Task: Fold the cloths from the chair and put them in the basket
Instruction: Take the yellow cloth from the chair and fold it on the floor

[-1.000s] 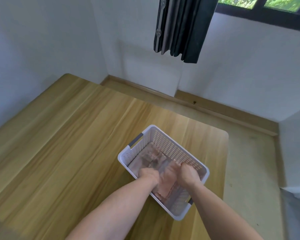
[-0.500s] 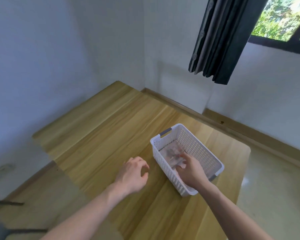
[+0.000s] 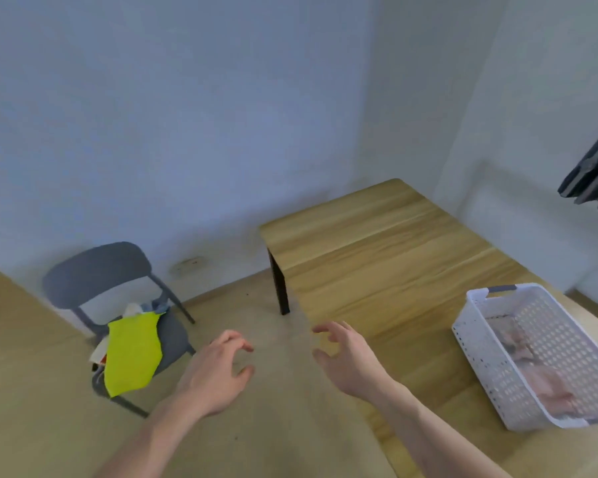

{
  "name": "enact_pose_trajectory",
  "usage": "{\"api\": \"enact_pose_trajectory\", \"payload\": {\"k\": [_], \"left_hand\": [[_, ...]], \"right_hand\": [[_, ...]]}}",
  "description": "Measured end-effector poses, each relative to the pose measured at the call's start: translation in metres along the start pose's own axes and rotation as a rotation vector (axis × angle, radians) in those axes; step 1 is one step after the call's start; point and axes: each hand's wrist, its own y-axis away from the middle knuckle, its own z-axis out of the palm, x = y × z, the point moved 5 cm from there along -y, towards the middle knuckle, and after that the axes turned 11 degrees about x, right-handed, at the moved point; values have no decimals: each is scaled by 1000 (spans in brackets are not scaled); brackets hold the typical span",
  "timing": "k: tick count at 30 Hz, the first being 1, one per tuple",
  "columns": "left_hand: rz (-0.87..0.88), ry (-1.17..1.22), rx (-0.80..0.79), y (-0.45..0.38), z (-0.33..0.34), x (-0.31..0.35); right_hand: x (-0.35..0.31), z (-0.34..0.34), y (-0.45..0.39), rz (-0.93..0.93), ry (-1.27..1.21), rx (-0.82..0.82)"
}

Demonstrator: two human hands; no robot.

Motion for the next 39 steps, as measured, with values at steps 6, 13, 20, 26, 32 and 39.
{"api": "enact_pose_trajectory", "payload": {"k": [6,13,20,26,32,39], "left_hand": [[-132,-38,18,68,-59,-156],[-229,-38,-27,113,-95,-288],[-290,19,-59,95,-107,-371],[-311,-2,-126,63,-115,-438],[-332,-38,-171,33,-132,-491],[-263,-33,-288,0,-125,-540]], "right_hand": [[-104,128,14,-59,-39,-105],[-191,243,38,-85,-50,-182],[-229,312,8,-72,0,-228],[-254,390,-35,-21,-6,-280],[-281,443,-66,-24,1,-314],[-297,473,-88,93,-34,-219]]}}
